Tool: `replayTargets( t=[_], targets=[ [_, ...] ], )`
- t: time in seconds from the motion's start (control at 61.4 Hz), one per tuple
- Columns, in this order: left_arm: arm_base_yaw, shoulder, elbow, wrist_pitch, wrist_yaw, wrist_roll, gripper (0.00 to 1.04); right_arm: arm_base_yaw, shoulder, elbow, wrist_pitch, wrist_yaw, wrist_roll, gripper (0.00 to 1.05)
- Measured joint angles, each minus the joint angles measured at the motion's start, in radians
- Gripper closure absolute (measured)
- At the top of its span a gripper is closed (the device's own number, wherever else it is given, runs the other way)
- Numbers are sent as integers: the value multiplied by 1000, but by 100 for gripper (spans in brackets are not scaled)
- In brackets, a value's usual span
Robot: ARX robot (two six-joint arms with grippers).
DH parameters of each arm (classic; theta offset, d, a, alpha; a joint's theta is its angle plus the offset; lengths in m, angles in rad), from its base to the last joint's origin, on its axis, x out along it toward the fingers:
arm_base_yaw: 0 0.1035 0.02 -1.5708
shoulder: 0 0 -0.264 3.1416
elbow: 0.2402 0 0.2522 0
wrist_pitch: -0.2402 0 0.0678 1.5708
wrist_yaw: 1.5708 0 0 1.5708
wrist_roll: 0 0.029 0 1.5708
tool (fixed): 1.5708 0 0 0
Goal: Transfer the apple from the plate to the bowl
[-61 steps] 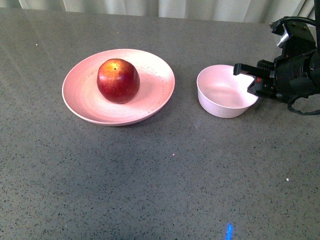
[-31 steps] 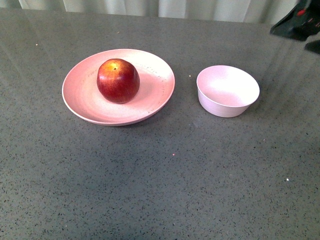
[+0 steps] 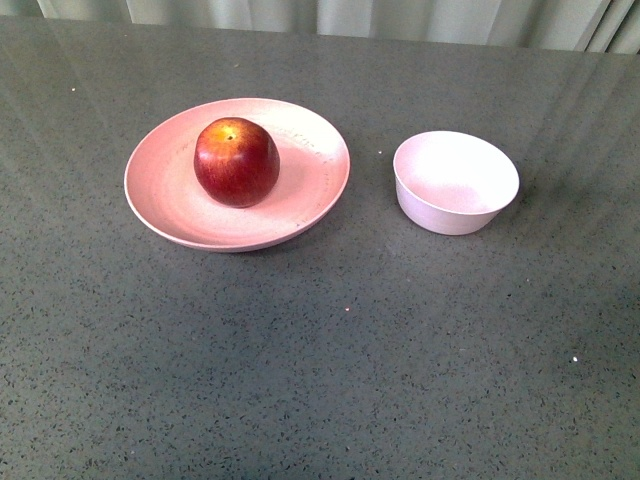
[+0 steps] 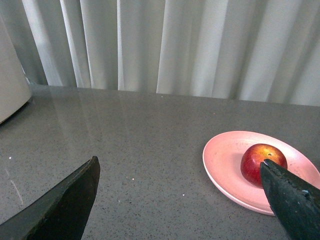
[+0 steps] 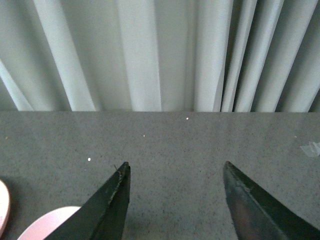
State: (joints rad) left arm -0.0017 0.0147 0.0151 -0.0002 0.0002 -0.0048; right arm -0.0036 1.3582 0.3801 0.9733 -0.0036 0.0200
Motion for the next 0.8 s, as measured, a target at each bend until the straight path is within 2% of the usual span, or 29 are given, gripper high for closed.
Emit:
replayTargets(
  t=[0.016, 0.179, 0.505, 0.587, 0.799],
  targets=[
    [0, 0, 0, 0, 0, 0, 9, 0, -18, -21, 1, 0, -2, 79],
    [0, 0, 0, 0, 0, 0, 9, 0, -114, -117, -2, 1, -17, 103],
    [0, 0, 0, 0, 0, 0, 9, 0, -349, -264, -94, 1, -15, 103],
    [0, 0, 0, 0, 0, 0, 9, 0, -361, -309, -50, 1, -15, 103],
    [0, 0, 0, 0, 0, 0, 9, 0, -537, -356, -192, 1, -15, 103]
  ],
)
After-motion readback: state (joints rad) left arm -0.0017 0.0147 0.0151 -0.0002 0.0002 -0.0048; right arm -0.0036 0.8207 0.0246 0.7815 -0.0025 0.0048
